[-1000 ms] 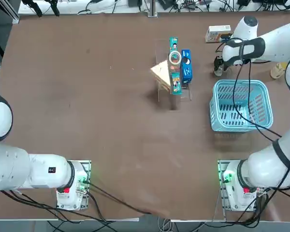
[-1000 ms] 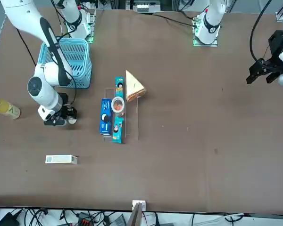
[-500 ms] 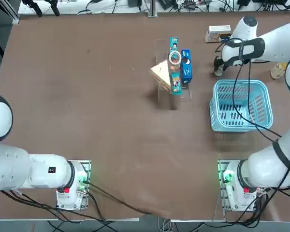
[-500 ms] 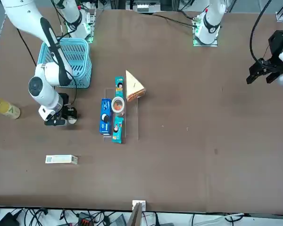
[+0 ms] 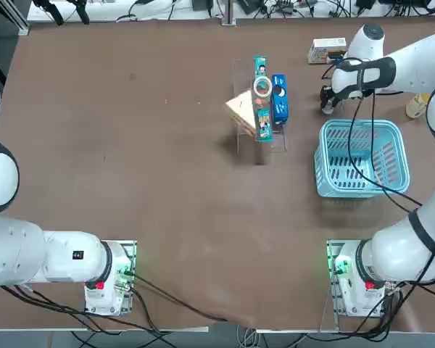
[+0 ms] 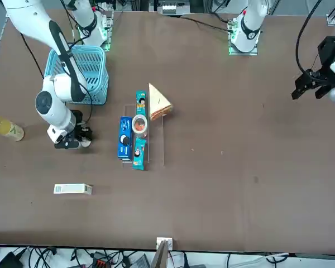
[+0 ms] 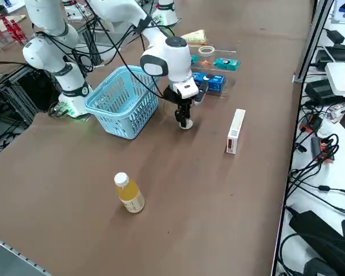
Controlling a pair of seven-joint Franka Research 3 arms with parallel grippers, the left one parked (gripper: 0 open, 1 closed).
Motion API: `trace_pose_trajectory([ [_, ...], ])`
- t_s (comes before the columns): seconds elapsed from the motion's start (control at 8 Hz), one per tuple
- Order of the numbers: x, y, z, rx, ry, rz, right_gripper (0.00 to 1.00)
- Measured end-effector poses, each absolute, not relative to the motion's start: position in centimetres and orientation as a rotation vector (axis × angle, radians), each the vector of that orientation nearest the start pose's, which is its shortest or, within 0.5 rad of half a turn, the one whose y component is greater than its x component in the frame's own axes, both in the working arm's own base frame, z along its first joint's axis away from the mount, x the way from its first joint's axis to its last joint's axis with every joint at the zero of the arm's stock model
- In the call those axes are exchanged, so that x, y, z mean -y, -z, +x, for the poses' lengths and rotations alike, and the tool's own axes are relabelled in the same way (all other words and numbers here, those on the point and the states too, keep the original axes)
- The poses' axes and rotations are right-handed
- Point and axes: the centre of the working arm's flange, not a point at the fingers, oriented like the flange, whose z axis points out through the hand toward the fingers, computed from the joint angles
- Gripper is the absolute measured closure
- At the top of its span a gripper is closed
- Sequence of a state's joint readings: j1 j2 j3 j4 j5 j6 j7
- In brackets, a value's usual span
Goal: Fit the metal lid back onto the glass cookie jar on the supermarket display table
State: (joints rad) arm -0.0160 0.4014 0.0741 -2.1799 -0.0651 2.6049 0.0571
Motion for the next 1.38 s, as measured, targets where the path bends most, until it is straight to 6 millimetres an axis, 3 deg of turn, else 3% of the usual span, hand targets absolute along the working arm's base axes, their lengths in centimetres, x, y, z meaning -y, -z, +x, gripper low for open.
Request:
trace_pose_trajectory([
  [0.12,-3.4,-20.6,56.3,0.080,0.041,-3.144,0.72],
  [0.62,-3.4,-20.7,56.3,0.091,0.019,-3.147,0.74],
  [0.88,-3.4,-21.8,56.6,0.092,-0.002,-3.151,0.74],
  [1.12,-4.7,-25.5,57.4,0.122,-0.035,-3.160,0.74],
  [1.38,-8.5,-30.6,58.0,0.125,-0.104,-3.177,0.74],
])
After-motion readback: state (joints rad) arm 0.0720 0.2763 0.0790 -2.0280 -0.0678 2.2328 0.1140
